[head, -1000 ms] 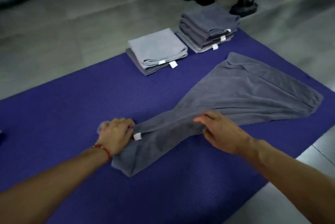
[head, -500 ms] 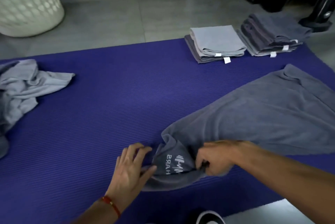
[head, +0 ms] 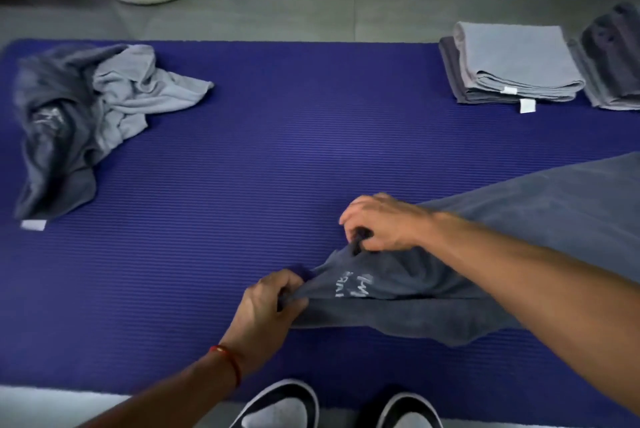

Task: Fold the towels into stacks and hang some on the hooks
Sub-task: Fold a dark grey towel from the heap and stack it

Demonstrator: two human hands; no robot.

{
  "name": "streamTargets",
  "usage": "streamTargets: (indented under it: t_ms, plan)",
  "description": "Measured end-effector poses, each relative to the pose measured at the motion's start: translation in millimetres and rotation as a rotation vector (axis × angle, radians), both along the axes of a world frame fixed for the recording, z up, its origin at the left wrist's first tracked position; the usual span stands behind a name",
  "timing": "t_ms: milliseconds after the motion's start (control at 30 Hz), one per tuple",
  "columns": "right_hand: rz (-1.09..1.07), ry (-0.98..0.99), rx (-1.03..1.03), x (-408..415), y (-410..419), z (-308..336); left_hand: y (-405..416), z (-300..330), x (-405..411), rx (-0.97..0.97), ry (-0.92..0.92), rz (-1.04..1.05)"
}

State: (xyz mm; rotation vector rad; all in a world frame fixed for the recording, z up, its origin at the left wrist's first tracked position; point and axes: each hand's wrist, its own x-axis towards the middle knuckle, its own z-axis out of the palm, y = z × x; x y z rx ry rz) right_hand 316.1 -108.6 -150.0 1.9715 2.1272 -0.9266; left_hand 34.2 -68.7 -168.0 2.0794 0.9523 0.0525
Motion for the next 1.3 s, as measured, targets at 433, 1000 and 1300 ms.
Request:
streamTargets:
  t_ms: [433,1000,1300]
  plan:
    - [-0.456,-0.054,0.098,25.6,95.5,5.9,25.0,9.0,-36.0,-0.249,-0.03,0.347]
    - [-0.434,0.018,0.008,3.2,148.8,-13.1,-0.9,18.5,-23.3,-0.237,-0.103,0.294]
    - [-0.687,0.479,0.356,37.3,166.9,-15.1,56.0,7.8,-31.3,-0.168,-0.042,0.527]
